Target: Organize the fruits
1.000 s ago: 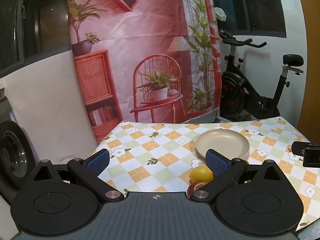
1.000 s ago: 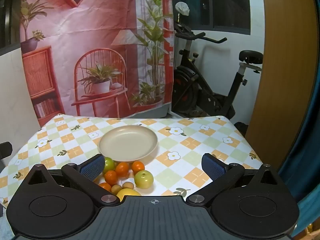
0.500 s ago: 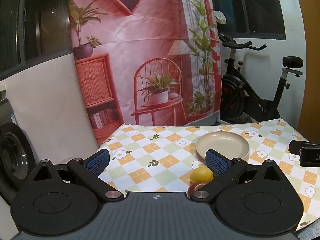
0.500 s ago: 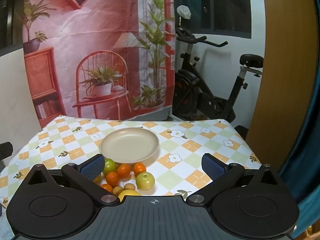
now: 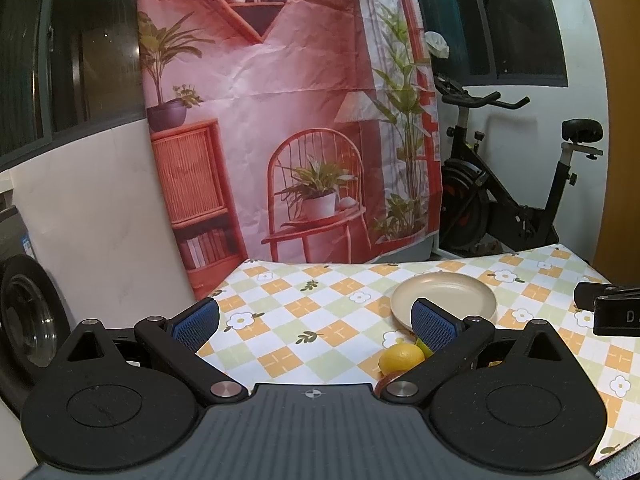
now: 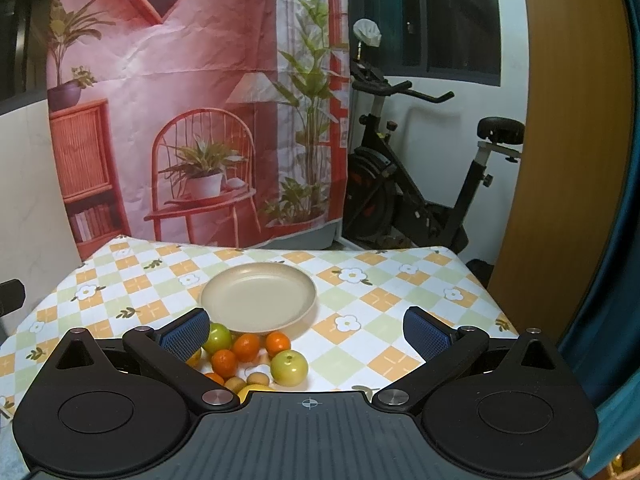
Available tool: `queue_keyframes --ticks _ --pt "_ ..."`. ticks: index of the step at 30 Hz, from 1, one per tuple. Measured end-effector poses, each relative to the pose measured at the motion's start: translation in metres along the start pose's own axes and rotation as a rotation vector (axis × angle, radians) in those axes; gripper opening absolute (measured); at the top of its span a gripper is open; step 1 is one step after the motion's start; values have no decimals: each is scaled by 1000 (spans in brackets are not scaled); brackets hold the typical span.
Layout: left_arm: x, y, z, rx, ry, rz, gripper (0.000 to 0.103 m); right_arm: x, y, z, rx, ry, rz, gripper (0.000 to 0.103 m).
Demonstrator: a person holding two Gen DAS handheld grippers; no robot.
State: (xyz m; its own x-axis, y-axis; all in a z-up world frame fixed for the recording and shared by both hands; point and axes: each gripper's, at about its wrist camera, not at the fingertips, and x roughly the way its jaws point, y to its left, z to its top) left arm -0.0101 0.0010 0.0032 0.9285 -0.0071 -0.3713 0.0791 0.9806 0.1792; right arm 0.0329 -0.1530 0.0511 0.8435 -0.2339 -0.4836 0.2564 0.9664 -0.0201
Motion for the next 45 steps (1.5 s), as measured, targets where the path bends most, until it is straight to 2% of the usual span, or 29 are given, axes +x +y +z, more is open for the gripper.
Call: queue_keyframes --ticks 13,45 --pt "-4 1 -2 -3 -28 -14 103 -1 1 -3 0 -12 4 103" --pt "-5 -2 -2 0 -30 -17 103 -2 1 -4 0 -16 5 103"
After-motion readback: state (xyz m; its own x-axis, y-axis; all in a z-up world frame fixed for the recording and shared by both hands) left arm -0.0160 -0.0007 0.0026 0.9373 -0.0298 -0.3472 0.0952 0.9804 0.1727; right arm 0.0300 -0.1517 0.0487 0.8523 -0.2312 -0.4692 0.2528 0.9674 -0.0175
